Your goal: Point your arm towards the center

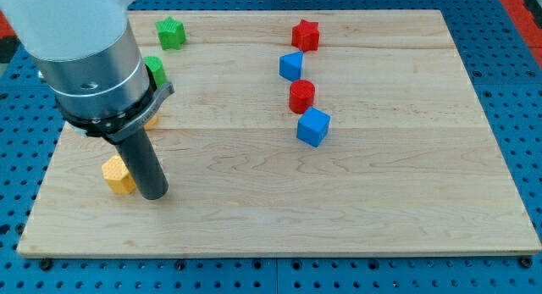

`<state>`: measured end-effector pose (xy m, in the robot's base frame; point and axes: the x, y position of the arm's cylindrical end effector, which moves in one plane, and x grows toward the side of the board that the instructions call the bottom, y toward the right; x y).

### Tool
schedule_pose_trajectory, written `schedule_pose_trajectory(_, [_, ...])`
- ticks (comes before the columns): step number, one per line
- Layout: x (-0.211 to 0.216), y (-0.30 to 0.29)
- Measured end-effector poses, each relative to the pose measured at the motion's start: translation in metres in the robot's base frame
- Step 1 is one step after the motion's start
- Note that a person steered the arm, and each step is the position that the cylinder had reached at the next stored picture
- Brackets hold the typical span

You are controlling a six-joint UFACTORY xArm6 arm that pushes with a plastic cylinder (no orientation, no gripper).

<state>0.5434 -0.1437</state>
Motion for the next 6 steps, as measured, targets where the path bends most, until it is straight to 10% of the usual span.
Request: schedule_pose_trajectory(6, [0.000,0.046])
